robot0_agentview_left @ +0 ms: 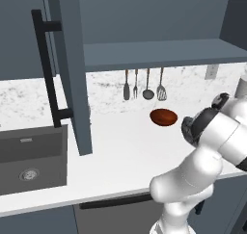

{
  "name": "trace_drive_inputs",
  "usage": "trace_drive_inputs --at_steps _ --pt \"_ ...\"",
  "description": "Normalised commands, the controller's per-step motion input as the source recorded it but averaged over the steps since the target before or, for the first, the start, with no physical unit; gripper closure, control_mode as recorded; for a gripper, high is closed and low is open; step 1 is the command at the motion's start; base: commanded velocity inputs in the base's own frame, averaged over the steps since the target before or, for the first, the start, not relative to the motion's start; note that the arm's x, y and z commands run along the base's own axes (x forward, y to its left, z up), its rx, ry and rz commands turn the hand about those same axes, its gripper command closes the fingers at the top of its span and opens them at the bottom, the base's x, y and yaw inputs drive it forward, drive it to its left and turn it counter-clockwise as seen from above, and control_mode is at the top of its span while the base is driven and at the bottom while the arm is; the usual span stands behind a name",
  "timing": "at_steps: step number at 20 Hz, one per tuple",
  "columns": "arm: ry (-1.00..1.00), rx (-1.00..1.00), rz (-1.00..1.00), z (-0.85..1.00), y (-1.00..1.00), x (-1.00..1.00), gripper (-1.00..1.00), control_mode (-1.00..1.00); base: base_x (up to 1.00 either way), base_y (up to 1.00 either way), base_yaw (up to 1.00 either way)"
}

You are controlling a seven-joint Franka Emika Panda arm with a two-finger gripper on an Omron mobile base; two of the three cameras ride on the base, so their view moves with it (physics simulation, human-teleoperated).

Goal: Pick up the bowls on the counter and stack them on top of one another in the open cabinet. Place the smaller bowl on top of the larger bowl.

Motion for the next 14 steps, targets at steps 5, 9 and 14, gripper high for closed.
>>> trace_drive_inputs --at_steps 5,9,14 --pt "-0.09 -0.13 -0.2 0.6 0.85 -0.49 1.0 -1.0 0.0 0.0 0.0" --pt "0.0 -0.1 -0.31 0.61 0.66 -0.51 1.0 -1.0 0.0 0.0 0.0" --pt "0.03 -0.01 -0.43 0.46 0.25 -0.38 1.0 -1.0 0.0 0.0 0.0"
